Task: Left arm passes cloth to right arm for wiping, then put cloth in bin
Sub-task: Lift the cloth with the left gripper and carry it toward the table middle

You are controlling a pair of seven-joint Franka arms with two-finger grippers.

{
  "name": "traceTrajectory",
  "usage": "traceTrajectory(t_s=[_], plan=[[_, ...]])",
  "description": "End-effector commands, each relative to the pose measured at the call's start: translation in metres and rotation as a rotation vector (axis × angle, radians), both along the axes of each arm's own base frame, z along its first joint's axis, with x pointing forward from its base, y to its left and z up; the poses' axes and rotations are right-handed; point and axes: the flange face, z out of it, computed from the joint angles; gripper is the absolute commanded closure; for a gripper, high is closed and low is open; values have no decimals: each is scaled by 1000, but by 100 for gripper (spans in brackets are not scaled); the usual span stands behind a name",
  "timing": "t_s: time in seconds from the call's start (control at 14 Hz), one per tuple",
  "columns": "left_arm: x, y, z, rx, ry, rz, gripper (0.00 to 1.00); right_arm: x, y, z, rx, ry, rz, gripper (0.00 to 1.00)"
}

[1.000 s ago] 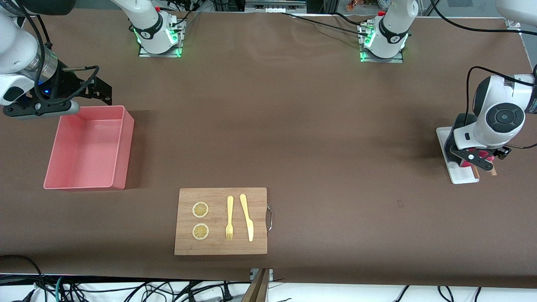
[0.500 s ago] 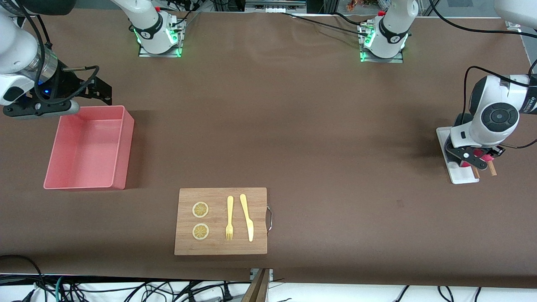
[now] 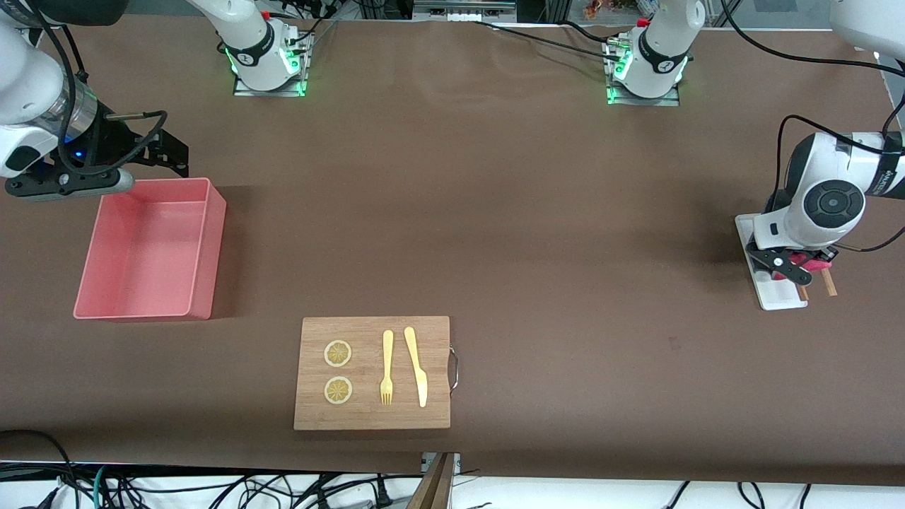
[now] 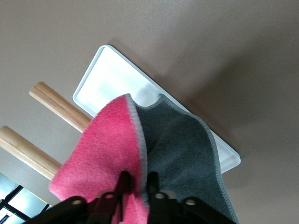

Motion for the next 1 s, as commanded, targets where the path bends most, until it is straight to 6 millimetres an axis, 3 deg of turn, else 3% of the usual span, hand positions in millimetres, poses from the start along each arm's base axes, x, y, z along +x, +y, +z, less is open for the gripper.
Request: traceTrajectory(t_s=[0.0, 0.14, 0.43, 0.71, 0.93], plan=[[2, 2, 11, 15, -2, -27, 95, 2, 0, 5, 5, -2, 6, 0], [3, -2, 32, 26, -1, -9, 100, 2, -2, 5, 5, -2, 3, 0], [9, -47, 104, 10, 3, 47, 100, 2, -2, 5, 4, -3, 3, 1], [22, -101, 183, -201, 85, 221, 100, 2, -2, 5, 4, -3, 3, 0], [26, -168, 223, -309, 80, 187, 100, 2, -2, 5, 4, -4, 3, 0]])
